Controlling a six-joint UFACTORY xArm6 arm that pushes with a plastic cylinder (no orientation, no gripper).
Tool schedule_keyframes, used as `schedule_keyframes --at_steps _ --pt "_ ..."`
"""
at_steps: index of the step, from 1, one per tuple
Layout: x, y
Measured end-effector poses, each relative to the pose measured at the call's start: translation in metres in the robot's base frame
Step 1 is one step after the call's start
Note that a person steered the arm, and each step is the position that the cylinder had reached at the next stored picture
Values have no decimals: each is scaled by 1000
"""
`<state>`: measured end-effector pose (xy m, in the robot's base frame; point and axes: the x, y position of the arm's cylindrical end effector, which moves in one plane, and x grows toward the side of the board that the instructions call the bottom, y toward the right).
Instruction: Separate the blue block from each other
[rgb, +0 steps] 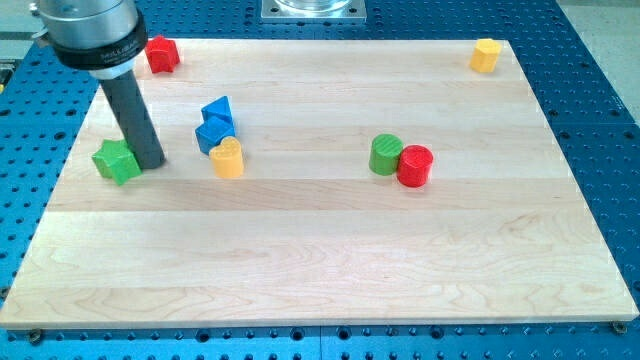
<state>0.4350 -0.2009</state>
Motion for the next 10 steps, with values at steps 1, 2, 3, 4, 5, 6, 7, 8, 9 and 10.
schedule_keyframes --at_steps 1,2,3,4,5,6,7,8,9,10 --pt "1 -3" --pt "-2 14" --pt "-24 41" --pt "-37 50" --pt "-53 50" --pt "-58 50" --pt "-58 60" --pt "-58 96" --pt "-58 136" --pt "-58 171"
